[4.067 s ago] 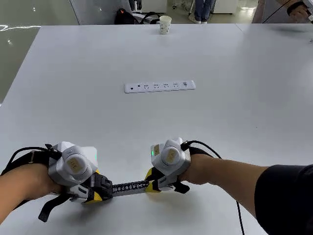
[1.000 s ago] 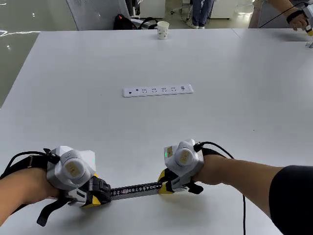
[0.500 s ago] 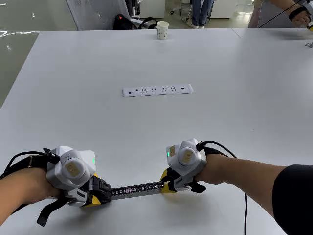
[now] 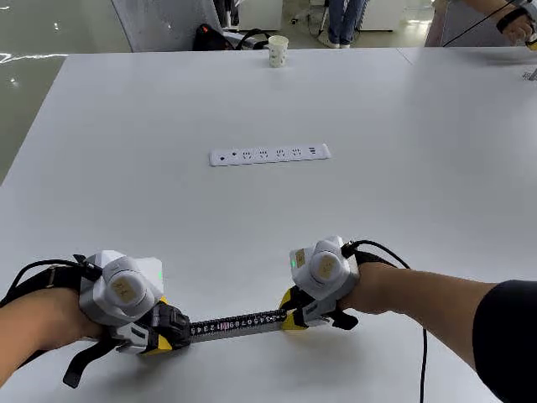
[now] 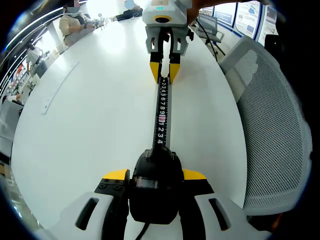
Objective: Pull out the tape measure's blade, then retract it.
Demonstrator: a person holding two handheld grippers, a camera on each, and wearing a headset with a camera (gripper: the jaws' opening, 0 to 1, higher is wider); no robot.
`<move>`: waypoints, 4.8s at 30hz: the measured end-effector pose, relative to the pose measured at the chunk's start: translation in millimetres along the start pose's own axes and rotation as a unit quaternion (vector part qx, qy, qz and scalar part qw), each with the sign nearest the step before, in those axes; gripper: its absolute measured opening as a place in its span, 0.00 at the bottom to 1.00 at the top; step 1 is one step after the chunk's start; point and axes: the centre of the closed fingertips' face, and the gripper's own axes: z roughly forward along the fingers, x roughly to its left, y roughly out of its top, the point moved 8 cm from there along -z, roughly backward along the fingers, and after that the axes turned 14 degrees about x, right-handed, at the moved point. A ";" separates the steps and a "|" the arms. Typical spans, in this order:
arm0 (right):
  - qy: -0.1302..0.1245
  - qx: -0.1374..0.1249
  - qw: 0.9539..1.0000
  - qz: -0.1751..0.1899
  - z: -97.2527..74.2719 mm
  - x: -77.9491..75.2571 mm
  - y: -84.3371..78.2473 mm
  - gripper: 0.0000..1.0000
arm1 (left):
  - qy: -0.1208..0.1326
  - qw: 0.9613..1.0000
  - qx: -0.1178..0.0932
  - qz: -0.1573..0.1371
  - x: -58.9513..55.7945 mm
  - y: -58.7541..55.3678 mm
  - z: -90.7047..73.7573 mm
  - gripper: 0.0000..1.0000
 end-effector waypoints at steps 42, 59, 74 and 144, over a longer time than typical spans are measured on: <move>-0.004 0.004 1.000 0.011 -7.6 -1.2 -20.8 0.09 | 0.005 1.000 -0.002 -0.002 -1.6 1.2 -2.0 0.33; -0.006 0.006 1.000 0.012 -10.0 -1.5 -27.1 0.09 | 0.005 1.000 -0.002 -0.002 -1.7 1.3 -1.7 0.33; -0.007 0.009 1.000 0.016 -12.7 -1.9 -33.7 0.09 | 0.004 1.000 -0.002 -0.003 -1.2 0.8 -1.5 0.33; -0.014 0.009 0.999 0.038 -23.5 -2.5 -67.5 0.09 | 0.005 1.000 -0.001 -0.006 -1.5 1.1 -1.2 0.33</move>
